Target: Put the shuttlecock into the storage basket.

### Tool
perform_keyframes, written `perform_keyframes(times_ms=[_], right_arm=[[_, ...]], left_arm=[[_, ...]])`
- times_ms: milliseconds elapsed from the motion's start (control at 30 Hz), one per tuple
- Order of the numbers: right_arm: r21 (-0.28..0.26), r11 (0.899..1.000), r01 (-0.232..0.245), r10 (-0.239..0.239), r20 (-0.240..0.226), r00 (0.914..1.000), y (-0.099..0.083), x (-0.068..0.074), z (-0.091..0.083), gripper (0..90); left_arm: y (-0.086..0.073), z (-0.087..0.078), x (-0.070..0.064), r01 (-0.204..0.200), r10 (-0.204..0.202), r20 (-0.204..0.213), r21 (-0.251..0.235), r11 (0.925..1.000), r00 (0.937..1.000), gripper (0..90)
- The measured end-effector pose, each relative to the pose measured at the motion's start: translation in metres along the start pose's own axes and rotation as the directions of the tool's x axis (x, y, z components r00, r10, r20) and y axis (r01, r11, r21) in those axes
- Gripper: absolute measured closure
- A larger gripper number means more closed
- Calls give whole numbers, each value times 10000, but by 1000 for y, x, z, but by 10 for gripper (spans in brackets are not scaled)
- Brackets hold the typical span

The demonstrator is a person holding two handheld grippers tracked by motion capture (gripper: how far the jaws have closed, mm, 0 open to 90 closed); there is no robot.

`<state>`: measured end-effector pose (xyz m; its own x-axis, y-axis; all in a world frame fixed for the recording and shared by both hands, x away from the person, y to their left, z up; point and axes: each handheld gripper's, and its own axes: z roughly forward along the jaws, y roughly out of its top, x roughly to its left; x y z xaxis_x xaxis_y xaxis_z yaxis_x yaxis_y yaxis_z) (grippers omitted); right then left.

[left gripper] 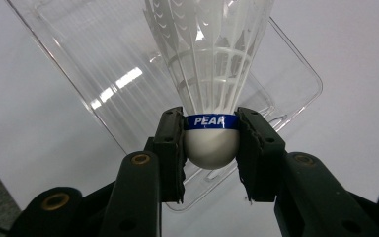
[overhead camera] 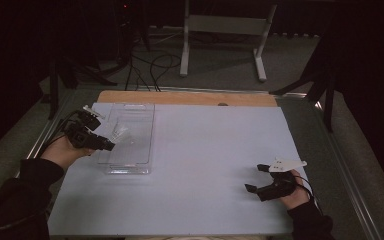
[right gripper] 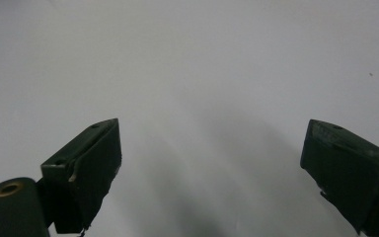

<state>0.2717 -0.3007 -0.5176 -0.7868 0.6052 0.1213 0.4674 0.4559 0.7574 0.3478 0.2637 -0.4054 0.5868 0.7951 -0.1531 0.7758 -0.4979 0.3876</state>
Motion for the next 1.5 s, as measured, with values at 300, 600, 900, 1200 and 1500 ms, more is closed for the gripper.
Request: perform_keyframes(times_ms=[300,600,900,1200,1500], right_arm=[[51,10000,-50,51,-125,9999,0,0,0,90],[60,9999,-97,98,-196,9998,-1,0,1,90],[41,9999,-114,115,-204,9997,-1,-1,0,90],[73,9999,-112,114,-230,9997,-1,-1,1,90],[62,9999,-127,129,-317,9994,-1,-1,1,90]], left_arm=[[-13,7,8,-15,17,62,-386,9993,10000,657],[-20,19,8,-600,599,-42,-335,9976,9982,656],[-23,30,13,-633,635,-194,101,9979,9978,655],[-23,33,15,-628,643,-270,551,9965,9976,654],[-14,35,12,-684,728,-406,1015,9925,9965,596]])
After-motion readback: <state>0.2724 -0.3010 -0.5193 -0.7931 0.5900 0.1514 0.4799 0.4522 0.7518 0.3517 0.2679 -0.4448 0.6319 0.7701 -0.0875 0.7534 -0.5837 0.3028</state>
